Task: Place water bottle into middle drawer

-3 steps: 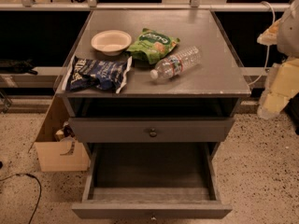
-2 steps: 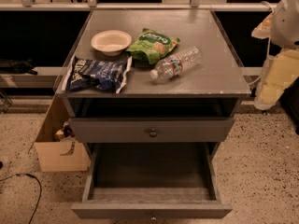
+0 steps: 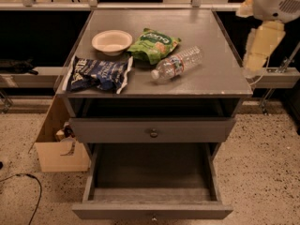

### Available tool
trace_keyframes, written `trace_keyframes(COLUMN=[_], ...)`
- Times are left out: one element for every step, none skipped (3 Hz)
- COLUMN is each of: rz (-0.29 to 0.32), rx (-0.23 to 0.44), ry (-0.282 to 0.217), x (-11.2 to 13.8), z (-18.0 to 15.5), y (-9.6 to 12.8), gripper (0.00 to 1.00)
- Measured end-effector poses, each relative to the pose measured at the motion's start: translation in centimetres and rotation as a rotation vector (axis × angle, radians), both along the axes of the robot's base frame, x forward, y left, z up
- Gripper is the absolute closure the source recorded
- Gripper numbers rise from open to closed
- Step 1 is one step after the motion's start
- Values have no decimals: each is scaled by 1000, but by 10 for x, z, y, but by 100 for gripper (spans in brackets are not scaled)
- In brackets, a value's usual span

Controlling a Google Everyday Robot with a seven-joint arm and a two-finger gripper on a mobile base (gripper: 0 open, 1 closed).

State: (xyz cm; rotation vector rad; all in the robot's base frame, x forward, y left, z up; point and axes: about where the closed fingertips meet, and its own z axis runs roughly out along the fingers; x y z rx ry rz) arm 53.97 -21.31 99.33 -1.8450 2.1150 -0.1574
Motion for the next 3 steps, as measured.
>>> trace_keyframes(rz=[68,74,95], rx=[31,21,1], ry=[-41,-54,-63], x=[44,45,66], z=[5,4,-1], y=[5,7,12], gripper=[0,0,0])
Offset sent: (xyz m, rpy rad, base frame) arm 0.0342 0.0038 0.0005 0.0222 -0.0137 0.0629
